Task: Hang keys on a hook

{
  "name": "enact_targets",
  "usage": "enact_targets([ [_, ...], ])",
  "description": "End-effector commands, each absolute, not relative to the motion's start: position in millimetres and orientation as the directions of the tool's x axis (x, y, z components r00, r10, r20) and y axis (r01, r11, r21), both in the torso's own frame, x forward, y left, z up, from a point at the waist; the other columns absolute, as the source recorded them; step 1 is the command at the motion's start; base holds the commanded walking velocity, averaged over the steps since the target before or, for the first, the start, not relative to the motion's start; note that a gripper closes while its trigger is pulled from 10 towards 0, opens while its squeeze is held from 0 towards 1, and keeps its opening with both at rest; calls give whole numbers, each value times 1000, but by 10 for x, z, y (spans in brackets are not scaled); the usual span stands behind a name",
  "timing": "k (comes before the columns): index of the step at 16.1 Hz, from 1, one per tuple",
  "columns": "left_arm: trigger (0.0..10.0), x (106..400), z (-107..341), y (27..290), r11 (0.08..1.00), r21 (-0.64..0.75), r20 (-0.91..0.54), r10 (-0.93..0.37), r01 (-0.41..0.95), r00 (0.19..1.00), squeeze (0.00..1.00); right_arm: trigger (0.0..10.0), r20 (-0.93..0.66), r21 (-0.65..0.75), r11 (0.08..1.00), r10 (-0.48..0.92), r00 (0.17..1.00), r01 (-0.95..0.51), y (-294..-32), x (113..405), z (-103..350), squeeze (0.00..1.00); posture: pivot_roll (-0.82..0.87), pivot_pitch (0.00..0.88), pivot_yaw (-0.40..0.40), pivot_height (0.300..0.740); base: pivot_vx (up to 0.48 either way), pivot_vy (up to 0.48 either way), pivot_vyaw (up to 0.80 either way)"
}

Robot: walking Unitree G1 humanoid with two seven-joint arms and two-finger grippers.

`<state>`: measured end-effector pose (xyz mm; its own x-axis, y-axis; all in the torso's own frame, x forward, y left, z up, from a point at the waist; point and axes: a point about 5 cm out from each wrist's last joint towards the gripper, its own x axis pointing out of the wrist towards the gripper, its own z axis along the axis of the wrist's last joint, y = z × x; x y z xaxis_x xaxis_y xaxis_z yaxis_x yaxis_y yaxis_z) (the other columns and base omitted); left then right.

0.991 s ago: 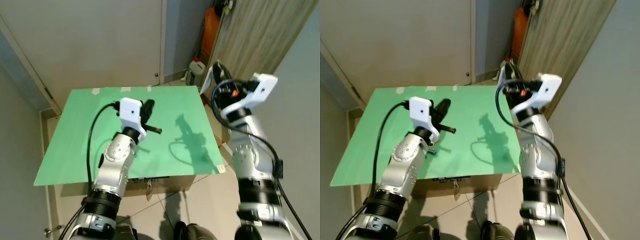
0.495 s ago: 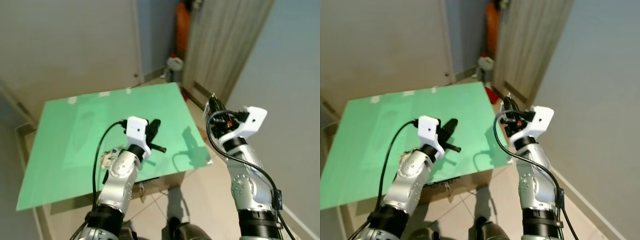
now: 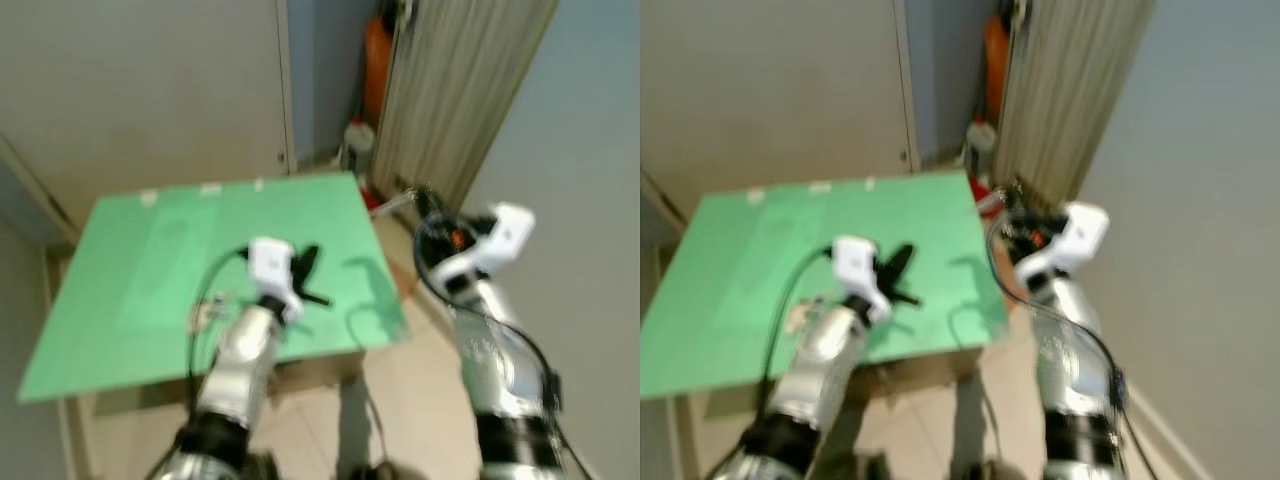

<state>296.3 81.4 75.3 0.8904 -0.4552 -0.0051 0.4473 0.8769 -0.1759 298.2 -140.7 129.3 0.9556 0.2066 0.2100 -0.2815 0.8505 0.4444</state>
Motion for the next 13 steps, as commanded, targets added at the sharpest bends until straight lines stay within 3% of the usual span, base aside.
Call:
enact_targets([
  [1,10000,2972,738,878,884,-170,-12,-444,436,896,0,10000,209,448,848,209,955,-284,-1371,2985,1286,0,20,48,20,740,0,-480,0],
  [3,10000,2961,732,877,881,-173,-11,-449,441,893,0,10000,178,442,856,210,961,-268,-1402,2982,1222,0,21,50,21,740,0,-480,0],
  [8,10000,2963,738,859,876,-176,-8,-457,449,889,0,10000,248,583,753,192,950,-305,-1502,2976,1306,0,21,54,28,740,0,-480,-800],
  [13,10000,2993,771,826,873,-169,-2,-464,457,886,0,10000,299,629,691,209,931,-357,-1550,2958,1375,0,17,55,36,740,0,-452,-800],
])
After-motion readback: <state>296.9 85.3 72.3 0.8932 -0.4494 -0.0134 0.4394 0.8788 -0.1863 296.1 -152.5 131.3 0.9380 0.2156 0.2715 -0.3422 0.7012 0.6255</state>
